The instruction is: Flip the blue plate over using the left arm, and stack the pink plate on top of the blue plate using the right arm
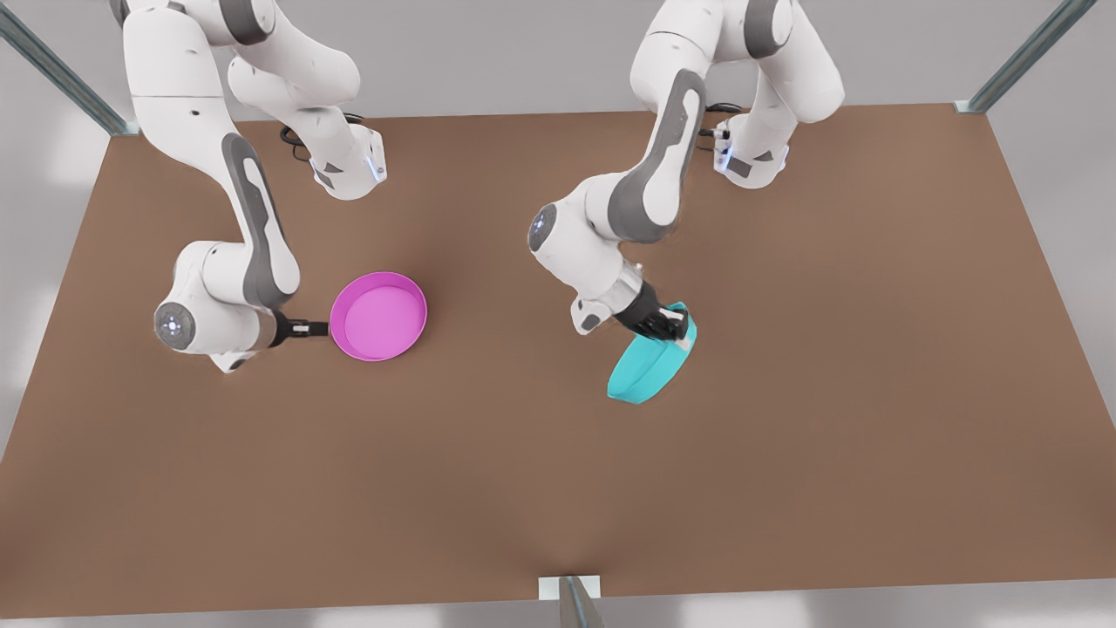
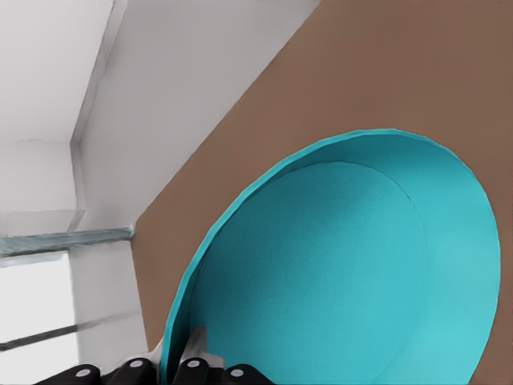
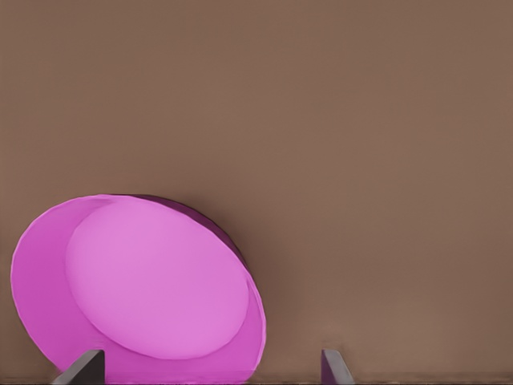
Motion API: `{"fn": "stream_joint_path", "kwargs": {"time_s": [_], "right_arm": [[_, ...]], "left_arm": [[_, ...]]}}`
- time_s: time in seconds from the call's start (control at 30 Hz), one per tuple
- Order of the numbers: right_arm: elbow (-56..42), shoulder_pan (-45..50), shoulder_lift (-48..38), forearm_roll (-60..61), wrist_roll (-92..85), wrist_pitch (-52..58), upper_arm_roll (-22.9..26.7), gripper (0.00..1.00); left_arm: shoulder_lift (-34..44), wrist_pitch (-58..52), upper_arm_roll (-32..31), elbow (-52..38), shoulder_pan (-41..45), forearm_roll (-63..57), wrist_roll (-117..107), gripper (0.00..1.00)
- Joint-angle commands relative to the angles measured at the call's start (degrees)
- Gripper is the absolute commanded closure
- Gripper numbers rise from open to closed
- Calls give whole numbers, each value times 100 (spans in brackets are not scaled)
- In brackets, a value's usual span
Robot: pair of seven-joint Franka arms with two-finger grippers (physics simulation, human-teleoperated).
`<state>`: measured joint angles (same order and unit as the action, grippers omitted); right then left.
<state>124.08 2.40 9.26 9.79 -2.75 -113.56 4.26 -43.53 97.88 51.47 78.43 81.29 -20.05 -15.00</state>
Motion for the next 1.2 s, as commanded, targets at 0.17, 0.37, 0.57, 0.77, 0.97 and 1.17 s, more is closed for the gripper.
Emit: {"fn": "stream_joint_path", "kwargs": {"time_s": [0.17, 0.37, 0.57, 0.77, 0.97, 1.17], "right_arm": [[775, 42, -206, 67, -358, -1009, -13, 0], [1004, 138, -30, 375, -384, -1695, -101, 0], [863, -433, 137, 375, -920, -1722, -74, 0], [722, -336, 594, 375, -911, -1959, -92, 0], [898, -337, 577, 392, -1113, -1924, -127, 0], [889, -328, 647, 568, -1359, -1950, -338, 0]], "left_arm": [[-744, -304, -119, 981, 1301, -2714, -9952, 79], [-946, -665, -1147, 1210, 1214, -3751, -10805, 79], [-1201, -876, -1719, 1228, 1143, -3980, -11455, 79], [-1544, -823, -1745, 1210, 1064, -4024, -11551, 79], [-1896, -806, -1763, 1166, 1073, -4112, -11947, 79], [-2019, -788, -1912, 1149, 1073, -4077, -11947, 79]]}}
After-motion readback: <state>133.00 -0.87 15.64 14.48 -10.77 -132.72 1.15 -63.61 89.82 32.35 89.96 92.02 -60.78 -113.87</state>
